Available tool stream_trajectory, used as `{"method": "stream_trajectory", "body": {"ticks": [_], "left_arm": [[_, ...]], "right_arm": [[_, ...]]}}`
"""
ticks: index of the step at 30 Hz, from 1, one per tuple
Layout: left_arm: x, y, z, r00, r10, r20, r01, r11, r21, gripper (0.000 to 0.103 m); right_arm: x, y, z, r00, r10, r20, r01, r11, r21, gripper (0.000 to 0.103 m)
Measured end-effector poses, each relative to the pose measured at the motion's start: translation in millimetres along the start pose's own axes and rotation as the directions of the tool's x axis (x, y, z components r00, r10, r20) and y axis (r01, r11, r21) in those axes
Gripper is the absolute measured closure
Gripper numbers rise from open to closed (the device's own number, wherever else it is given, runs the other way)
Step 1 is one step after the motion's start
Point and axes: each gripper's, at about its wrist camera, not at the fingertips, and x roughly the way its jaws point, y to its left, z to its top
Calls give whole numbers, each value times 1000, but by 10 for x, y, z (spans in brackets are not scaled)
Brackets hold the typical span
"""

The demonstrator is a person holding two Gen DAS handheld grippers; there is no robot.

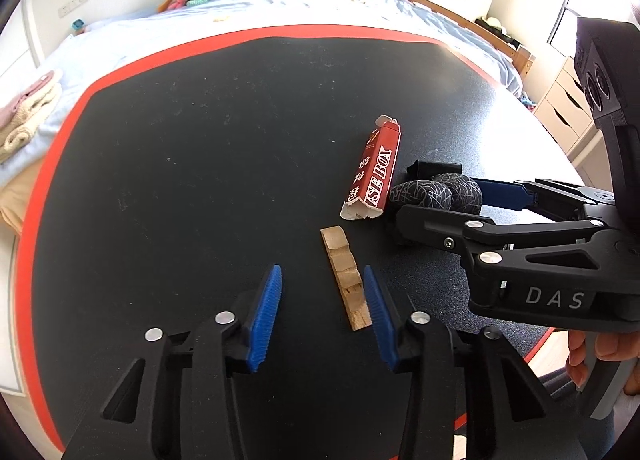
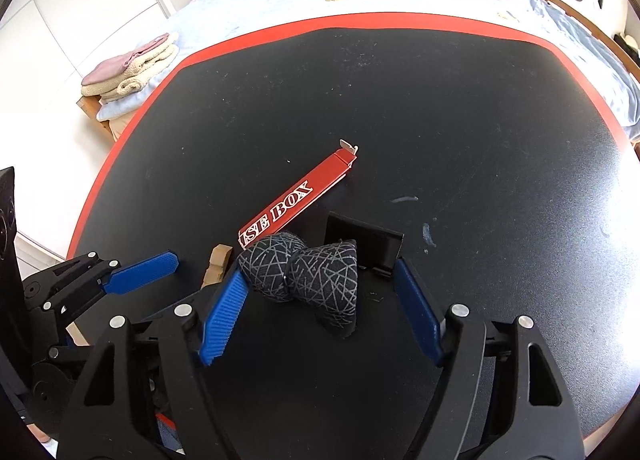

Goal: Collect trash
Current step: 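Grasp the wooden clothespin with the left tool while the right tool grasps the black socks, then carry the clothespin and black socks over the wastebasket and open both tools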

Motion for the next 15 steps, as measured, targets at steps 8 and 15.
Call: {"method": "stream_trajectory", "body": {"ticks": [8,15], "left_arm": [[14,-89,34,999,-44,-16,45,999,26,91],[-22,-83,1,999,-48,-20,49,998,30,93]], "right_arm": [[-59,31,-12,1000,10,10,-10,1000,-15,56],[-218,-13,-49,999,14,45,-14,1000,-17,63]]}}
